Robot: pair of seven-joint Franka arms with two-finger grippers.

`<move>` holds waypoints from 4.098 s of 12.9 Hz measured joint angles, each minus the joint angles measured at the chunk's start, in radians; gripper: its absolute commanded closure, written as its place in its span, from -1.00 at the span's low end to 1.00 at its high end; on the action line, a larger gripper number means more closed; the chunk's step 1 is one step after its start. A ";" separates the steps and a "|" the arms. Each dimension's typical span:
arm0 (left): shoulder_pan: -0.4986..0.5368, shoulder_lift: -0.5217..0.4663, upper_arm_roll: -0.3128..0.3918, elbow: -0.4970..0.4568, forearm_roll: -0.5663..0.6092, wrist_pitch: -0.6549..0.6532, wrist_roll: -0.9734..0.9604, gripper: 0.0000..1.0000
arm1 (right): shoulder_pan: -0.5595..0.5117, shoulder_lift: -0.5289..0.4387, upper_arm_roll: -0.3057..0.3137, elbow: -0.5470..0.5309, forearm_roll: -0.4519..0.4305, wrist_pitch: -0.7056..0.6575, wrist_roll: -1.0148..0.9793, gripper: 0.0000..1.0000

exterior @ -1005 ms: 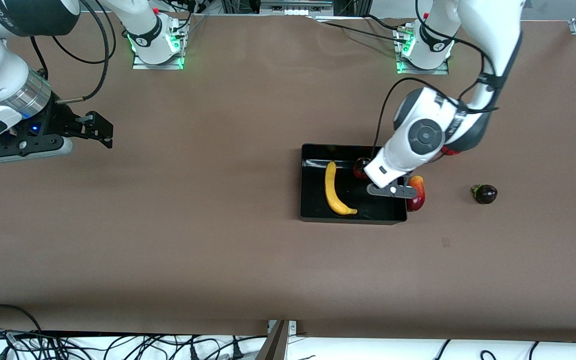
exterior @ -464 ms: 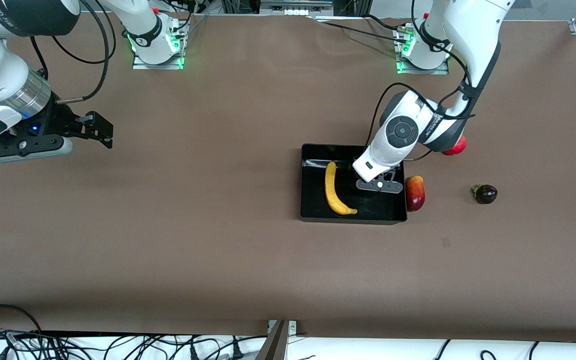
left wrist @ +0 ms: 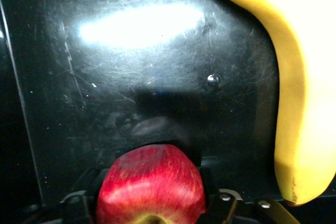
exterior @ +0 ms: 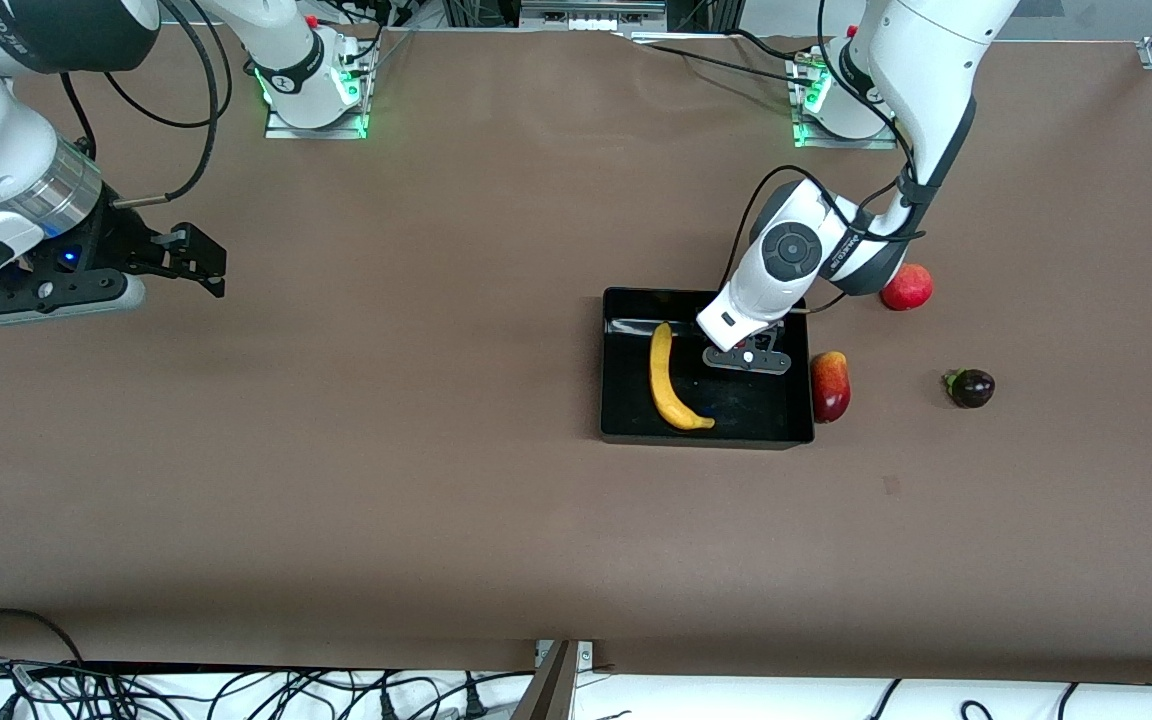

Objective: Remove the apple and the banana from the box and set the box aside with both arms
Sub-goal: 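Grasp the red apple inside the tray with the left gripper, then lift the apple out and set it beside the mango, left gripper, then move the left gripper back into the tray to the yellow banana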

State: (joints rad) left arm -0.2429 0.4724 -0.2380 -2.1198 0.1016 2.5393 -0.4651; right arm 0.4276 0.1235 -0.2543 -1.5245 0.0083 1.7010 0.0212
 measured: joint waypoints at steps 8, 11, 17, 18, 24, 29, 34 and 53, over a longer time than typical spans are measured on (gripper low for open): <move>0.029 -0.067 0.012 0.308 0.003 -0.503 0.006 0.53 | 0.000 0.000 0.000 0.000 0.000 0.000 0.000 -1.00; 0.113 -0.083 0.019 0.335 0.009 -0.627 0.124 0.54 | 0.000 0.000 0.000 0.000 0.000 0.000 0.000 -1.00; 0.372 -0.083 0.025 0.072 0.011 -0.380 0.504 0.48 | 0.000 0.000 0.000 0.000 0.000 0.000 0.000 -1.00; 0.395 -0.082 0.025 -0.007 0.011 -0.276 0.529 0.46 | 0.000 0.000 0.000 0.000 0.000 0.000 0.000 -1.00; 0.406 -0.104 0.010 -0.129 0.012 -0.130 0.540 -1.00 | 0.000 0.000 0.000 0.000 0.000 0.000 0.000 -1.00; 0.403 -0.167 -0.060 0.080 0.009 -0.384 0.482 -1.00 | 0.000 0.000 0.000 0.000 0.000 0.001 0.000 -1.00; 0.212 -0.081 -0.132 0.366 0.008 -0.534 0.131 -1.00 | 0.000 0.000 0.000 0.000 0.000 0.001 0.000 -1.00; 0.002 0.292 -0.113 0.457 0.115 -0.175 -0.142 1.00 | 0.000 0.000 0.000 0.000 0.000 0.001 0.000 -1.00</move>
State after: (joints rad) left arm -0.2413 0.7649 -0.3512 -1.6625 0.2166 2.3640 -0.6072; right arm 0.4276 0.1236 -0.2543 -1.5242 0.0083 1.7017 0.0212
